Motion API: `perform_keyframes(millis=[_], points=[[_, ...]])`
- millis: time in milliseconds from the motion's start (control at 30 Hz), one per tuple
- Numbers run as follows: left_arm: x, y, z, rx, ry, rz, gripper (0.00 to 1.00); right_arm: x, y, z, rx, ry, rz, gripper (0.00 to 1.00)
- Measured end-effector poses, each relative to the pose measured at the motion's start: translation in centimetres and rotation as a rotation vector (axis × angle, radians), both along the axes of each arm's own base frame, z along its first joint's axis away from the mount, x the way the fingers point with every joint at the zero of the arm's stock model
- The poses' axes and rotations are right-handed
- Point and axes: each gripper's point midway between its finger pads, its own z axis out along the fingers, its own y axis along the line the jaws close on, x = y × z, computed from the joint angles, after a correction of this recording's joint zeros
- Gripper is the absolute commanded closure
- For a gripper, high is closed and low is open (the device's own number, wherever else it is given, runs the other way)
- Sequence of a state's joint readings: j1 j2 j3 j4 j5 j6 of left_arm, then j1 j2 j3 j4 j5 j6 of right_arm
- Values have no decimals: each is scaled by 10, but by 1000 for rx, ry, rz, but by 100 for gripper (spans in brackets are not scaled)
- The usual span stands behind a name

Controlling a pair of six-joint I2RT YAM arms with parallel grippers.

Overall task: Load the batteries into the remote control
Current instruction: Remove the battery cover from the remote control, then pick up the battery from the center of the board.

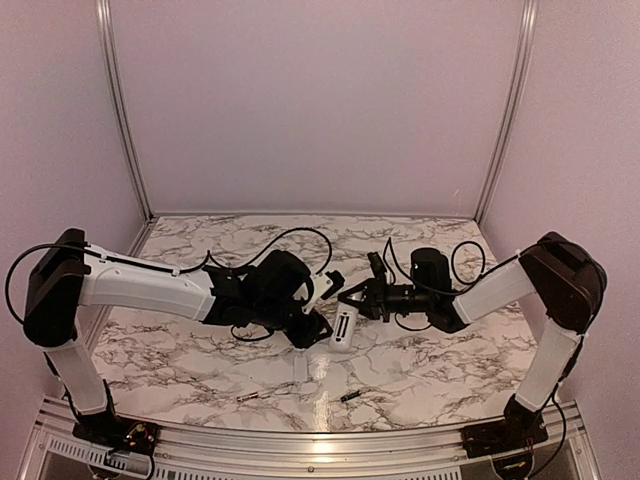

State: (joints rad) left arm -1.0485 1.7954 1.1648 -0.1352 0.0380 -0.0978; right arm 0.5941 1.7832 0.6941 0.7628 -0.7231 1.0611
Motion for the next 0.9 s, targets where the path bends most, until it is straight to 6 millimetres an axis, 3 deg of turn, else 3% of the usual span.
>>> perform_keyframes(millis=[233, 467, 633, 900], points=[[-10, 36, 6, 13, -18, 13, 51, 9, -28, 11, -34, -68, -43, 100], [-39, 45, 15, 10, -52, -55, 53, -5, -45, 15, -41, -130, -33, 100], [-46, 56, 1, 85, -27, -36, 53, -17, -48, 19, -37, -175, 1, 100], [-59, 96, -36, 274, 123, 56, 53, -23, -49, 37, -28, -273, 28, 100]])
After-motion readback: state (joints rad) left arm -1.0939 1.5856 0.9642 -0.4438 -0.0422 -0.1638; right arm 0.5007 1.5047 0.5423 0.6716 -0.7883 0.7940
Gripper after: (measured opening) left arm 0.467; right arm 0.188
